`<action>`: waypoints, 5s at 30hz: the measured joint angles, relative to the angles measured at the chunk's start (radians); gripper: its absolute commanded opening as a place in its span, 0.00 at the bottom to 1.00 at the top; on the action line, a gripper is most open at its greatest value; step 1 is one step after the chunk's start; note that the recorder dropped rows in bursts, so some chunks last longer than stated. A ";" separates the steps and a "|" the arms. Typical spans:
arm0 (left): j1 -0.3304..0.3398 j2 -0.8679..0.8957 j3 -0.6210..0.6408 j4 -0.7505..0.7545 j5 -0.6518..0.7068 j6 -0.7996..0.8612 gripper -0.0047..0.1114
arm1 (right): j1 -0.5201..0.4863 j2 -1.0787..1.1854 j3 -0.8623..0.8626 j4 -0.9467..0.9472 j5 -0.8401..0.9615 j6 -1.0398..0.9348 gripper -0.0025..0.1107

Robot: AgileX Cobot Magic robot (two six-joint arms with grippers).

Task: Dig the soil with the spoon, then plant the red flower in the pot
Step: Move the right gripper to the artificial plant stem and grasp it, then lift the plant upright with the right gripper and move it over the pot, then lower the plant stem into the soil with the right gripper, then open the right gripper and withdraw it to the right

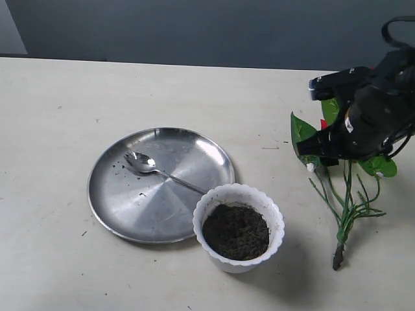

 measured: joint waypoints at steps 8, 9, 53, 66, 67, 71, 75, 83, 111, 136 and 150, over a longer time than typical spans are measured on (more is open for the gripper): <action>0.000 0.000 0.000 0.000 0.000 0.000 0.05 | 0.000 0.105 0.000 -0.124 -0.060 0.151 0.28; 0.000 0.000 0.000 0.000 0.000 0.000 0.05 | 0.000 0.110 0.000 -0.142 -0.066 0.168 0.17; 0.000 0.000 0.000 0.000 0.000 0.000 0.05 | 0.000 -0.580 0.470 -0.232 -1.195 0.173 0.03; 0.000 0.000 0.000 0.000 0.000 0.000 0.05 | 0.036 -0.374 0.575 0.074 -1.632 -0.178 0.03; 0.000 0.000 0.000 0.000 0.000 0.000 0.05 | 0.056 -0.344 0.566 0.074 -1.647 -0.197 0.03; 0.000 0.000 0.000 0.000 0.000 0.000 0.05 | 0.140 -0.238 0.483 0.116 -1.657 -0.295 0.03; 0.000 0.000 0.000 0.000 0.000 0.000 0.05 | 0.189 -0.191 0.431 0.151 -1.650 -0.374 0.03; 0.000 0.000 0.000 0.000 0.000 0.000 0.05 | 0.228 -0.154 0.418 0.161 -1.615 -0.430 0.03; 0.000 0.000 0.000 0.000 0.000 0.000 0.05 | 0.228 -0.042 0.531 0.155 -1.670 -0.455 0.03; 0.000 0.000 0.000 0.000 0.000 0.000 0.05 | 0.228 -0.155 0.556 -0.044 -1.483 -0.328 0.03; 0.000 0.000 0.000 0.000 0.000 0.000 0.05 | 0.228 -0.155 0.556 -0.044 -1.452 -0.299 0.09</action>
